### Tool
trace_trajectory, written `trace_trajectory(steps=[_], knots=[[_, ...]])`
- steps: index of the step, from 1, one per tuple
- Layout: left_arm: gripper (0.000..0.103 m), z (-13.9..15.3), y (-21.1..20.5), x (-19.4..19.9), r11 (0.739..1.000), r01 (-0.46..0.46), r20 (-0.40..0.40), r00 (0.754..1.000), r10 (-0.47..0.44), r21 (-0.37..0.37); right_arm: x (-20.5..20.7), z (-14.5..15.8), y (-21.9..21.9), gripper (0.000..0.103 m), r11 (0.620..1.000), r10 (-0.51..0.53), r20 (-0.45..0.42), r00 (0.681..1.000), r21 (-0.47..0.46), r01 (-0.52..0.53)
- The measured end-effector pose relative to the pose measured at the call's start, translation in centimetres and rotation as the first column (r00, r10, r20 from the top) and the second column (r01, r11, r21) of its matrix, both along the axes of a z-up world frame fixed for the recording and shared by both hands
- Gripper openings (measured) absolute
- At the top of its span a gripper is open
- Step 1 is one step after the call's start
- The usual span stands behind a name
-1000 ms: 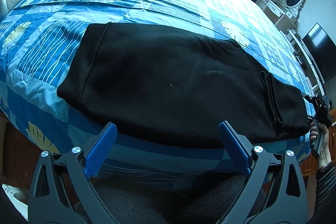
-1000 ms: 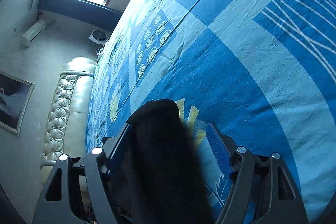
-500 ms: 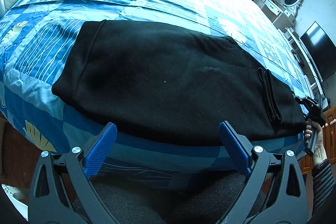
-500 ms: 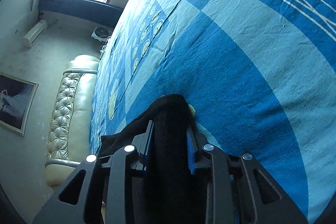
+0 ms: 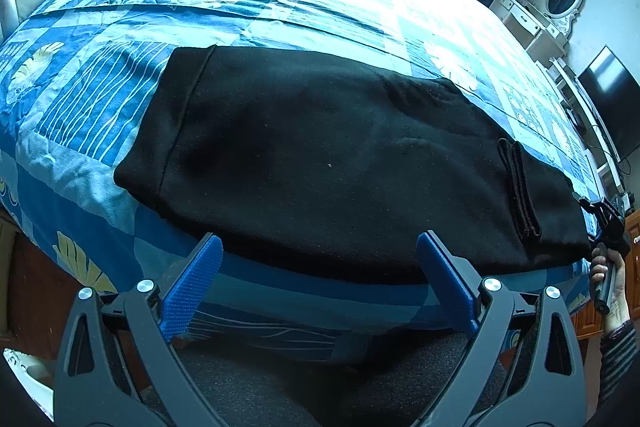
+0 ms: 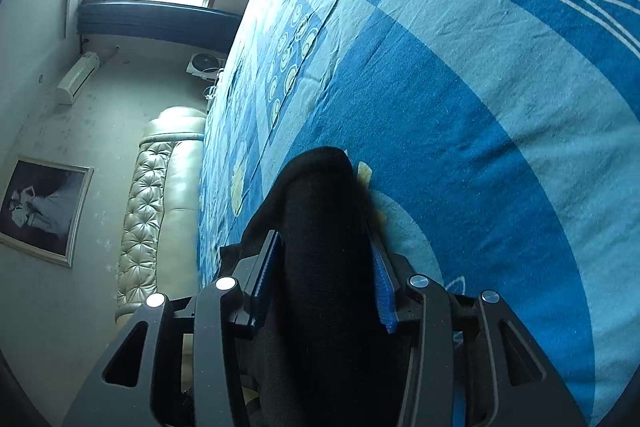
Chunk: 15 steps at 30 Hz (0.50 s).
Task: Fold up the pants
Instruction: 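Grasp the end of the folded black pants with the right gripper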
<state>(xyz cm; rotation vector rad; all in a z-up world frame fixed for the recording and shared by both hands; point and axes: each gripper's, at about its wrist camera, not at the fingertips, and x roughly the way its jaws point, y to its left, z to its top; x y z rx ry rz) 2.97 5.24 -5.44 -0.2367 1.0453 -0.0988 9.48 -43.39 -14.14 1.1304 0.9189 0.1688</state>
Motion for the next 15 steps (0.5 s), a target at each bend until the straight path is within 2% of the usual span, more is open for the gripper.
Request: trace_trajectory(steps=[8,10,12,15], knots=[[0.097,0.1,-0.1,-0.1,1.0,0.01,0.0,1.0,-0.01,0.006,-4.3,0.4,1.8,0.05,0.999,0.017,0.016,1.0,-0.029,-0.017],[0.097,0.1,-0.3,-0.1,1.0,0.012,0.003,1.0,-0.012,0.009,-4.6,0.5,2.3,0.046,0.997,0.015,0.009,1.0,-0.071,-0.014],[0.097,0.1,-0.4,-0.1,1.0,0.014,0.003,1.0,-0.014,0.011,-4.3,0.4,2.8,0.038,0.992,0.017,-0.012,1.0,-0.125,-0.019],[0.097,0.1,-0.5,-0.1,1.0,0.017,0.004,1.0,-0.017,0.011,-4.4,0.2,2.7,0.032,0.989,0.008,-0.018,1.0,-0.145,-0.011]])
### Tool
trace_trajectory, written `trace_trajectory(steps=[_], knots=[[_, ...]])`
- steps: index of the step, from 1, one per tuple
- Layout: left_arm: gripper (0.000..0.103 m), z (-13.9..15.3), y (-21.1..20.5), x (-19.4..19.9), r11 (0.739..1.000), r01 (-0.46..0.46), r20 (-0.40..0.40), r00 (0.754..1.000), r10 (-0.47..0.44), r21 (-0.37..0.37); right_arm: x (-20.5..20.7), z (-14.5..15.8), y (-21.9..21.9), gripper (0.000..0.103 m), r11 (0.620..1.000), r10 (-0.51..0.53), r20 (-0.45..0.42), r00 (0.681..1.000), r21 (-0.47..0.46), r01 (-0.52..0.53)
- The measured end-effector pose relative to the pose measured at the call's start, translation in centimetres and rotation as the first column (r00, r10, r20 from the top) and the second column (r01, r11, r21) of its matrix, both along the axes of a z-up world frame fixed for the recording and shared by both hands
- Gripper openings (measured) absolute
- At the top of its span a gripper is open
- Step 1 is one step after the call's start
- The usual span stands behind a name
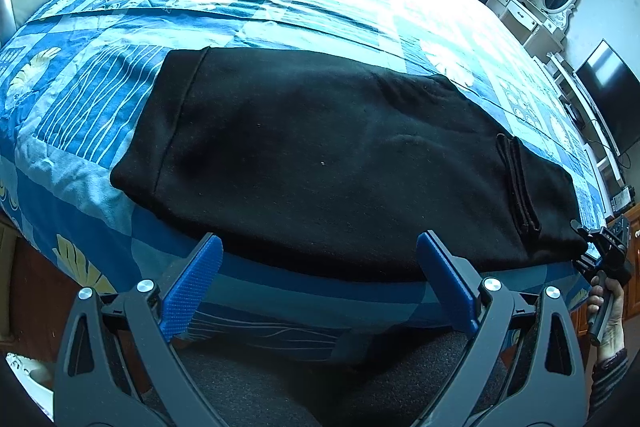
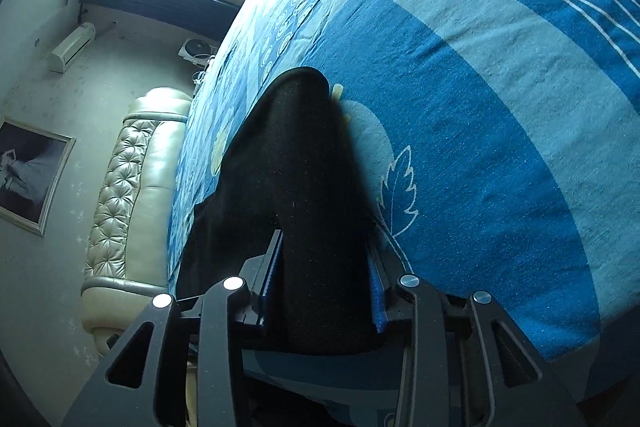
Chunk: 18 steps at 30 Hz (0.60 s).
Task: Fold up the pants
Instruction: 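Grasp the end of the folded black pants with the right gripper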
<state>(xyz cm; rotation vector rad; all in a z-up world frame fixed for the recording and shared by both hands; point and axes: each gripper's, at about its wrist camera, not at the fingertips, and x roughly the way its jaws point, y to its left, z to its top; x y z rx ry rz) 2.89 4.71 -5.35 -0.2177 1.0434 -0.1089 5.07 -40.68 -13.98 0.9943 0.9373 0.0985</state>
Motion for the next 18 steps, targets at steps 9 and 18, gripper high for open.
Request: trace_trajectory(steps=[9,18], knots=[[0.097,0.2,-0.5,-0.2,1.0,0.013,0.01,1.0,-0.013,0.011,0.2,0.2,0.6,0.029,0.999,-0.011,0.0,1.0,-0.03,0.011],[0.097,0.3,-0.6,-0.1,0.999,0.018,0.019,1.0,-0.019,0.03,-0.5,3.8,1.1,0.058,0.98,-0.149,0.041,0.988,-0.125,0.152]])
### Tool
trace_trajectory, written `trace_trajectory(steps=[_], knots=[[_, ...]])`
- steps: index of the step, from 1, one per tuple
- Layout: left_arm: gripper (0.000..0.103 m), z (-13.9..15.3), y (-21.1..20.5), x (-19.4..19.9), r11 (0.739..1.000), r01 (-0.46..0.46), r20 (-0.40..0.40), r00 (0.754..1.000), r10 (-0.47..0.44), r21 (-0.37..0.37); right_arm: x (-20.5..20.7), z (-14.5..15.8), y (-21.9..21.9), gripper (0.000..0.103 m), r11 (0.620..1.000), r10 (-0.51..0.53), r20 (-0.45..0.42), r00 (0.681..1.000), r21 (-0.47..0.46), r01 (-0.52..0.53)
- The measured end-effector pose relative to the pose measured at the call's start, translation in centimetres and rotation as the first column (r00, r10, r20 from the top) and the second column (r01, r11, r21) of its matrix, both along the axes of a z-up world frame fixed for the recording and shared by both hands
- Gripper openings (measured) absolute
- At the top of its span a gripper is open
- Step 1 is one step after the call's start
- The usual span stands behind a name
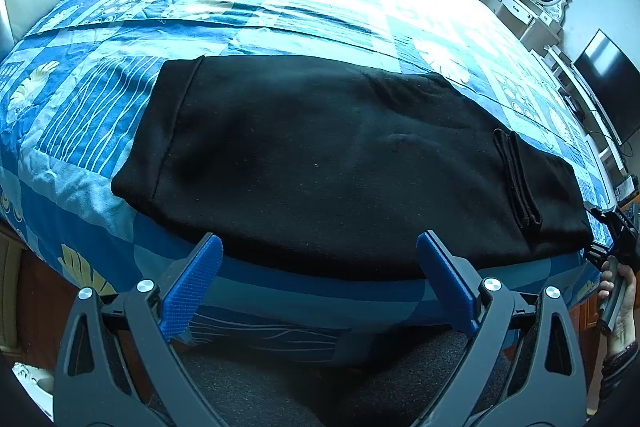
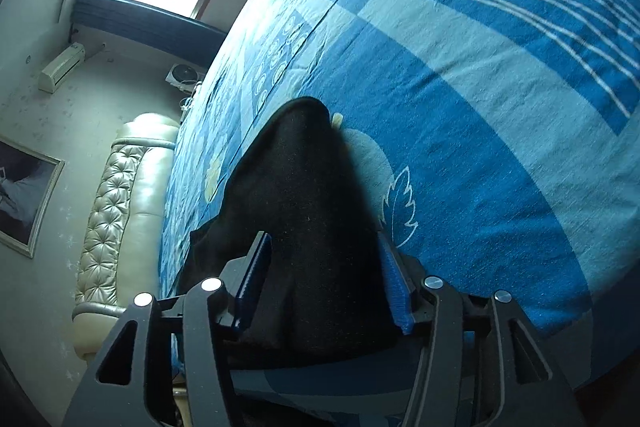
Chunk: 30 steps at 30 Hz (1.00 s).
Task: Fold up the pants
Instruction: 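Grasp the end of the folded black pants with the right gripper, then grasp the pants end with the left gripper and lift it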
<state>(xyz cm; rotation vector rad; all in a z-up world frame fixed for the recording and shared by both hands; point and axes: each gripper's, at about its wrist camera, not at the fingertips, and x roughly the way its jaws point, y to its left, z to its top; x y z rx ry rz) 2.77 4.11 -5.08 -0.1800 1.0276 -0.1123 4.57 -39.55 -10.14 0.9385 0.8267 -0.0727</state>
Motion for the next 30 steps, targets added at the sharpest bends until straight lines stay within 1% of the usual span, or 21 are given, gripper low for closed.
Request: trace_trajectory(steps=[1,2,3,5,7,9,11,13,16,20,21,23,25,27,28,29,30], knots=[[0.097,0.0,0.1,0.0,1.0,-0.003,-0.001,1.0,0.003,-0.002,-0.1,1.1,0.4,0.059,0.999,-0.012,0.02,1.0,-0.039,0.012],[0.097,0.0,0.2,0.1,1.0,-0.006,-0.001,1.0,0.006,-0.003,-0.3,2.1,1.0,0.061,0.998,-0.015,0.045,0.999,-0.064,0.018],[0.097,0.0,0.3,0.1,1.0,-0.01,-0.002,1.0,0.01,-0.006,-0.4,3.1,1.7,0.064,0.997,-0.01,0.079,0.997,-0.074,0.016],[0.097,0.0,0.7,0.3,1.0,-0.014,-0.005,1.0,0.014,-0.015,-0.6,4.4,3.2,0.066,0.997,0.019,0.139,0.99,-0.073,-0.009],[0.097,0.0,1.2,0.5,0.999,-0.02,-0.011,1.0,0.02,-0.036,-0.3,4.8,5.1,0.068,0.995,0.082,0.176,0.981,-0.064,-0.071],[0.097,0.0,2.0,0.8,0.998,-0.032,-0.021,0.999,0.031,-0.062,0.9,4.1,7.5,0.069,0.984,0.177,0.15,0.973,-0.059,-0.17],[0.097,-0.1,3.2,1.1,0.994,-0.063,-0.033,0.998,0.06,-0.086,1.9,3.3,9.8,0.069,0.964,0.253,0.096,0.963,-0.107,-0.243],[0.097,-0.1,4.7,1.4,0.988,-0.106,-0.038,0.994,0.103,-0.11,2.7,2.6,11.5,0.069,0.945,0.31,0.06,0.949,-0.126,-0.301],[0.097,0.0,7.1,1.7,0.976,-0.159,-0.036,0.987,0.155,-0.147,3.0,1.5,12.8,0.069,0.935,0.34,0.021,0.94,-0.117,-0.336],[0.097,-0.3,10.5,2.4,0.96,-0.219,-0.046,0.976,0.214,-0.177,2.9,1.0,12.7,0.069,0.934,0.347,0.015,0.938,-0.103,-0.343],[0.097,-0.4,11.4,2.8,0.954,-0.227,-0.056,0.974,0.221,-0.198,2.8,0.8,12.5,0.07,0.935,0.347,0.017,0.938,-0.092,-0.344],[0.097,-1.0,13.3,3.6,0.937,-0.231,-0.087,0.973,0.216,-0.261,2.5,0.6,12.1,0.072,0.939,0.34,0.027,0.94,-0.064,-0.338],[0.097,-1.8,15.1,4.5,0.912,-0.242,-0.119,0.97,0.214,-0.332,2.4,0.4,12.1,0.073,0.942,0.333,0.031,0.943,-0.051,-0.331],[0.097,-3.0,16.6,5.6,0.877,-0.225,-0.156,0.972,0.174,-0.425,2.4,0.4,12.4,0.075,0.94,0.338,0.028,0.941,-0.065,-0.336],[0.097,-3.7,17.0,6.0,0.861,-0.223,-0.176,0.972,0.158,-0.458,2.3,0.5,12.5,0.076,0.938,0.341,0.028,0.939,-0.072,-0.339],[0.097,-4.4,17.3,6.4,0.851,-0.222,-0.193,0.971,0.145,-0.477,2.3,0.5,12.6,0.077,0.937,0.343,0.029,0.939,-0.077,-0.34],[0.097,-5.0,17.4,6.7,0.846,-0.217,-0.205,0.97,0.131,-0.486,2.3,0.5,12.7,0.077,0.937,0.343,0.028,0.939,-0.081,-0.339]])
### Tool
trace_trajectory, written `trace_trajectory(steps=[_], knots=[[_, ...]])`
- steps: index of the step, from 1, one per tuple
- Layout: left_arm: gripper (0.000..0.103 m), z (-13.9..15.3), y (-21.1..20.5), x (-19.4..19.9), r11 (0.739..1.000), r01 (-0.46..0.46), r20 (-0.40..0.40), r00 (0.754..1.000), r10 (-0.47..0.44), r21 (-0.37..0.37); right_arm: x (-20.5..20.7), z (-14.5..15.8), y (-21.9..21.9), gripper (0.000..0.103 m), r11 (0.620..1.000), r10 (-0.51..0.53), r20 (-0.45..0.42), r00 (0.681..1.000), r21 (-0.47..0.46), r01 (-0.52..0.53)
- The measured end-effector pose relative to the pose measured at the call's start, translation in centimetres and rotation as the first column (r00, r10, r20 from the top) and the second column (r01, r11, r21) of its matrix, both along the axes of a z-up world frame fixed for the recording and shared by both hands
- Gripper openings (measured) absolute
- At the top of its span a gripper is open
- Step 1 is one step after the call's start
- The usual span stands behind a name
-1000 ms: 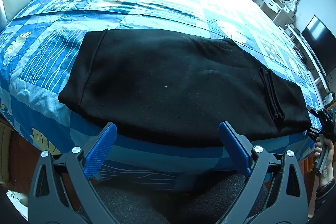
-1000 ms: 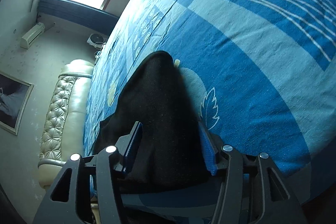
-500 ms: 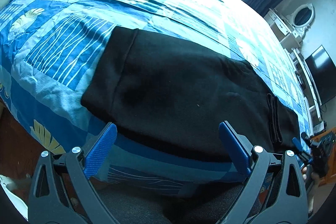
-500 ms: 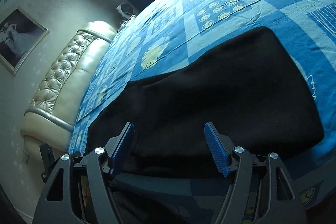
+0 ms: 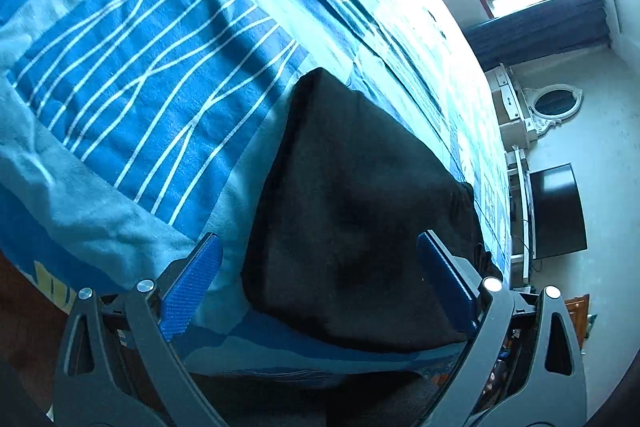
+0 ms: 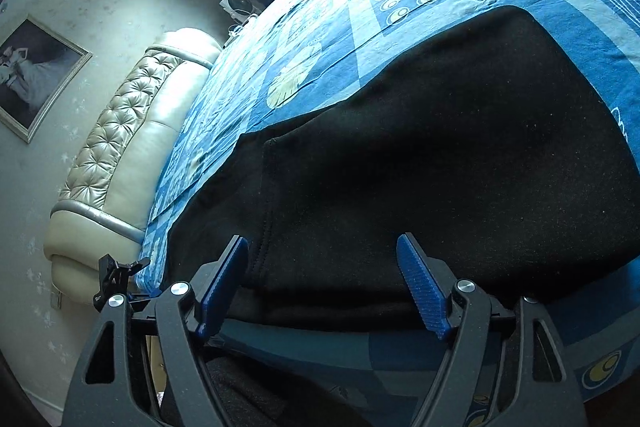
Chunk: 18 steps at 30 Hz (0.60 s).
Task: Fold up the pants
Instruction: 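Grasp the pants end with the left gripper and lift it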
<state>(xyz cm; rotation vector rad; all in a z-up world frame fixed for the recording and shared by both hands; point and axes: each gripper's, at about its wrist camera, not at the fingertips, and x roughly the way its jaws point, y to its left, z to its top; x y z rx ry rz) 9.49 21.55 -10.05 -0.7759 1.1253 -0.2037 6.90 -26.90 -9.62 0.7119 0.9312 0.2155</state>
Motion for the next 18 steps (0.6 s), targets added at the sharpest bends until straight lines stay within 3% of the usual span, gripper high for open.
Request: trace_trajectory(steps=[6,9,14,18], knots=[[0.097,-0.9,0.8,0.7,0.995,0.034,0.032,0.999,-0.031,-0.092,0.1,-0.2,0.0,0.079,1.0,-0.011,0.003,1.0,0.011,0.011],[0.094,-1.4,0.2,0.7,0.978,0.06,0.044,0.998,-0.052,-0.201,0.0,-0.4,-0.2,0.08,0.999,-0.025,0.004,1.0,0.029,0.025],[0.091,-1.5,-0.9,0.9,0.981,0.071,0.069,0.996,-0.06,-0.179,0.2,-0.3,0.3,0.081,0.999,-0.03,0.01,0.999,0.01,0.03],[0.033,-2.5,-1.2,2.0,0.972,0.061,0.009,0.998,-0.061,-0.227,0.3,-0.1,0.8,0.083,0.999,-0.023,0.018,1.0,-0.022,0.023]])
